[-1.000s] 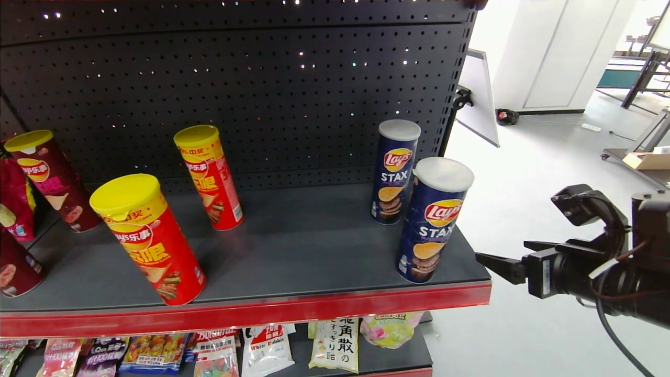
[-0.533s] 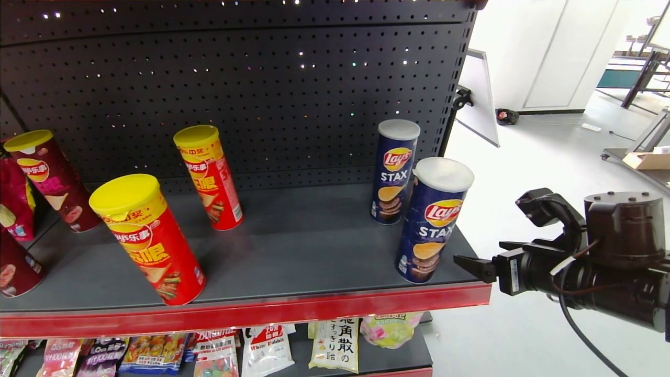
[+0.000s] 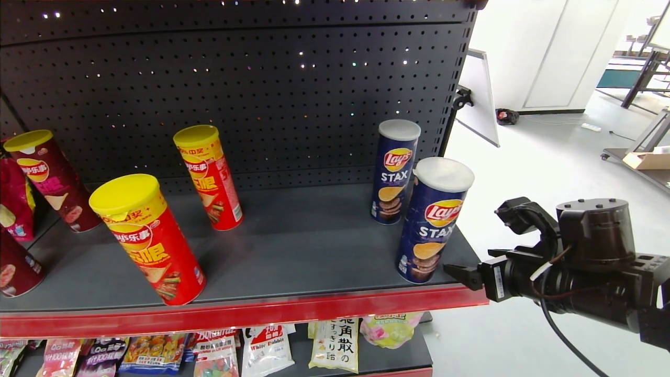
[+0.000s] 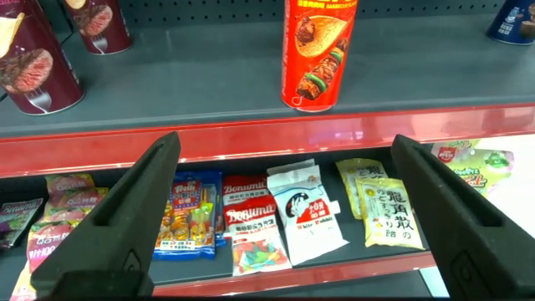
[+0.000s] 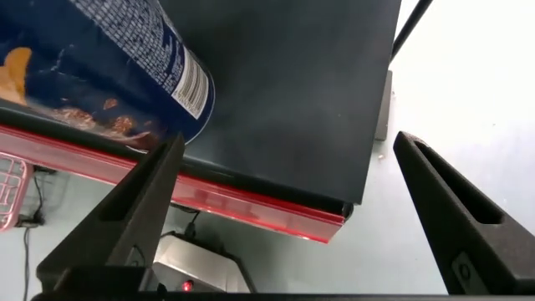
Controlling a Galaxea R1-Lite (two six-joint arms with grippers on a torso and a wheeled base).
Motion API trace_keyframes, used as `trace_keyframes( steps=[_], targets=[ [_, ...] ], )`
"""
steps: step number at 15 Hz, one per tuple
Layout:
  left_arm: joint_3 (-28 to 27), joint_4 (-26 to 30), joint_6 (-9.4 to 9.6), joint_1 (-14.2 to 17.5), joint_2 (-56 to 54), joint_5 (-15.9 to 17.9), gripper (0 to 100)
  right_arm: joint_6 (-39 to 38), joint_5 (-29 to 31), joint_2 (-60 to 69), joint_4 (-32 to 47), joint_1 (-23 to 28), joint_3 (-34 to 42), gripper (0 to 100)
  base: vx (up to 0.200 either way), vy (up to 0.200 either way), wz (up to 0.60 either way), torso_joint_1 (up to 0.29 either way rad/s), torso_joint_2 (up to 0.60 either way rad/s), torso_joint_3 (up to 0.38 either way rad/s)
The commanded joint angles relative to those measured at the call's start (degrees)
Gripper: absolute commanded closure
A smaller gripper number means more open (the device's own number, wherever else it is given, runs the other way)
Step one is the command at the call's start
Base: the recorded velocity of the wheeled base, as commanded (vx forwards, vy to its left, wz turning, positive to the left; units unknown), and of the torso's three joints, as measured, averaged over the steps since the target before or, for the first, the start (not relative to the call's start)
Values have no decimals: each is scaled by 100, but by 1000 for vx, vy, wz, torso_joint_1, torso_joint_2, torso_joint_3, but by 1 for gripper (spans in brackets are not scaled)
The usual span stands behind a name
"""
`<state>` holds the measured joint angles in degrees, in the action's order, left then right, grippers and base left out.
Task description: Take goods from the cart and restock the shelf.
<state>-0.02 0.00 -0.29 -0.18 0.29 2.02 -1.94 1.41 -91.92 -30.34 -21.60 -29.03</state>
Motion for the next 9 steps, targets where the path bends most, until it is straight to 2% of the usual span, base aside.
trace_keyframes(
  steps=[1,9],
  targets=[
    [2,0,3,1,6,0,0,0,52,-98,2,24,-94,0,0,0,0,0,0,0],
    [2,0,-6,1,6,0,0,27,307,-467,-270,16,-235,0,0,0,0,0,0,0]
  ],
)
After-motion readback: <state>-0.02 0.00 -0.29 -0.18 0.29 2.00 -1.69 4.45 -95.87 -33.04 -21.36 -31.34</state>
